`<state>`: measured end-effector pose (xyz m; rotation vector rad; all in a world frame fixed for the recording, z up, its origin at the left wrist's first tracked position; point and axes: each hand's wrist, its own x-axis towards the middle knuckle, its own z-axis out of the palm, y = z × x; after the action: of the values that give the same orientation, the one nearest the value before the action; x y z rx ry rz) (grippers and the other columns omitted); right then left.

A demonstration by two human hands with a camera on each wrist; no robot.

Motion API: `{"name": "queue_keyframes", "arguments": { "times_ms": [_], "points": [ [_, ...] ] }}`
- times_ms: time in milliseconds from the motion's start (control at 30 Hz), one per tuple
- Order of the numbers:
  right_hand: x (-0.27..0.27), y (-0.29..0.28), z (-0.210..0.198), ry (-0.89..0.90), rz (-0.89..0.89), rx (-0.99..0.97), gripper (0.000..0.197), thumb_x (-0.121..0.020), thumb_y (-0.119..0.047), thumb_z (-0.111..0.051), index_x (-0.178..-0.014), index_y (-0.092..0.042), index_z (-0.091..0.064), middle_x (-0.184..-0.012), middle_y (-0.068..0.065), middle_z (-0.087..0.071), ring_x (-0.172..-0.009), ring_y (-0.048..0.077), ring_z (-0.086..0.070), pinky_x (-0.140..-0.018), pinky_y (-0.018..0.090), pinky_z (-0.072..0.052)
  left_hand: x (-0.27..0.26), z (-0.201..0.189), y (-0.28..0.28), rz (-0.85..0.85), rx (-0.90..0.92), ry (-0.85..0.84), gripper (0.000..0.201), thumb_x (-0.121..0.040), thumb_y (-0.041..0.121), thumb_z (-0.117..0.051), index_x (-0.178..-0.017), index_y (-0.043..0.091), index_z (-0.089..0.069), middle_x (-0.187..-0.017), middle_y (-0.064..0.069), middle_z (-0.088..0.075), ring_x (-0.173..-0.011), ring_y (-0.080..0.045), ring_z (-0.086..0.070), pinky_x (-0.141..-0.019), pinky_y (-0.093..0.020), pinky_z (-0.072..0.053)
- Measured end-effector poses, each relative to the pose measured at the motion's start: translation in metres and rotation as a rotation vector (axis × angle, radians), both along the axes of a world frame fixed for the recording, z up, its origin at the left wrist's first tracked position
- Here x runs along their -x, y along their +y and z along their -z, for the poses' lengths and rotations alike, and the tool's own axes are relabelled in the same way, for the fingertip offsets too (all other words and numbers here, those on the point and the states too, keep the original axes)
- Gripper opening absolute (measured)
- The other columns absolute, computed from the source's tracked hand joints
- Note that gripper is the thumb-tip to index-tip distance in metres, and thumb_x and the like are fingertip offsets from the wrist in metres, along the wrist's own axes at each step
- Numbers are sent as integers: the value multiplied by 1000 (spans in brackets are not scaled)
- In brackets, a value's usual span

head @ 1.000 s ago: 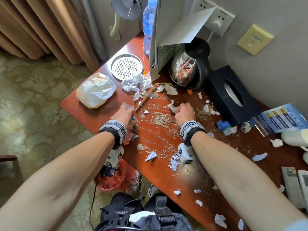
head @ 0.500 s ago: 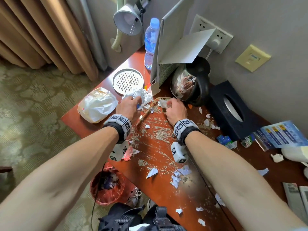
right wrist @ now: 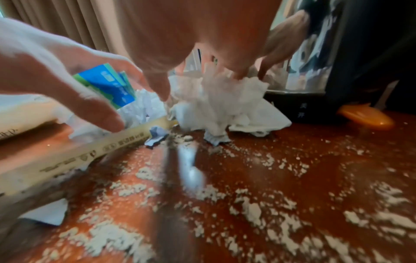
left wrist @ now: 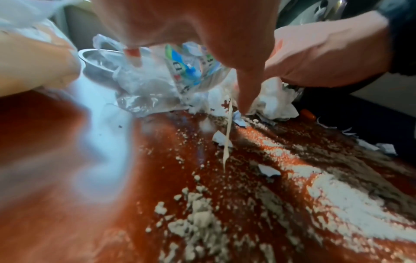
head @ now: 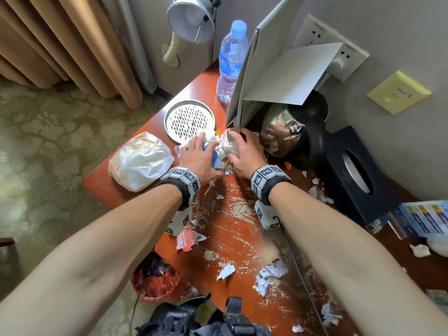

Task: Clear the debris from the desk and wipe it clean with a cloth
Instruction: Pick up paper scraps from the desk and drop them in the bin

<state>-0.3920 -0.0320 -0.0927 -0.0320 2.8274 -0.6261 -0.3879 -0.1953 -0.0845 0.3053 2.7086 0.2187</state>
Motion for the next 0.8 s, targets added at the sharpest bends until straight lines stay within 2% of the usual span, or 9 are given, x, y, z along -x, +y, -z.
{"name": "queue_keyframes", "arguments": {
  "times_ms": [100,167,267,433,567,700,800],
  "points": [
    [2,-2,9,-112,-15,18,74,-90,-34,-62,-150,-44,-19,-158,2,-12,-144,30,-22,-112,55,-32,-1,9,-3,7,31,-43,103,-71,68,-69,-150,37,-11,-162,-7,13,-148,-32,8,-116,-62,-8],
    [1,-2,11,-130,-27,-16,80,-89,-39,-62,-151,-47,-13,-161,0,-4,-148,29,-13,-114,56,-27,-2,13,-4,5,35,-67,105,-71,67,-69,-151,38,-8,-161,-6,17,-148,-32,12,-112,-65,-6],
    [0,-1,15,-133,-31,-25,82,-89,-42,-63,-152,-44,-12,-161,2,-7,-148,28,-11,-114,54,-26,-5,18,-6,25,49,-41,99,-75,66,-67,-150,37,-10,-161,-5,14,-148,-32,9,-112,-67,-12],
    [-4,-1,20,-55,-158,-155,72,-91,-43,-59,-153,-27,-26,-157,2,-21,-140,28,-24,-109,44,-31,-9,17,-5,30,36,-21,87,-77,59,-64,-146,35,-17,-160,-5,-5,-146,-30,-6,-109,-62,-25],
    [-9,-3,20,-16,-198,-192,64,-90,-31,-60,-149,-23,-35,-147,3,-34,-130,29,-34,-105,42,-36,-13,12,-4,18,-11,-45,81,-79,64,-61,-144,31,-27,-156,-6,-18,-142,-28,-17,-107,-57,-28],
    [-19,-2,19,1,-195,-185,56,-88,-20,-62,-141,-17,-45,-146,6,-33,-129,28,-34,-106,39,-35,-19,10,-3,23,-56,-19,78,-79,61,-63,-142,28,-31,-146,-4,-32,-133,-25,-29,-103,-52,-33],
    [-25,0,18,42,-212,-186,49,-87,-21,-65,-132,-9,-50,-153,6,-27,-131,28,-33,-108,39,-34,-21,10,-2,9,-87,-21,86,-82,54,-65,-150,26,-20,-141,-3,-38,-129,-23,-34,-100,-51,-37]
  ]
}}
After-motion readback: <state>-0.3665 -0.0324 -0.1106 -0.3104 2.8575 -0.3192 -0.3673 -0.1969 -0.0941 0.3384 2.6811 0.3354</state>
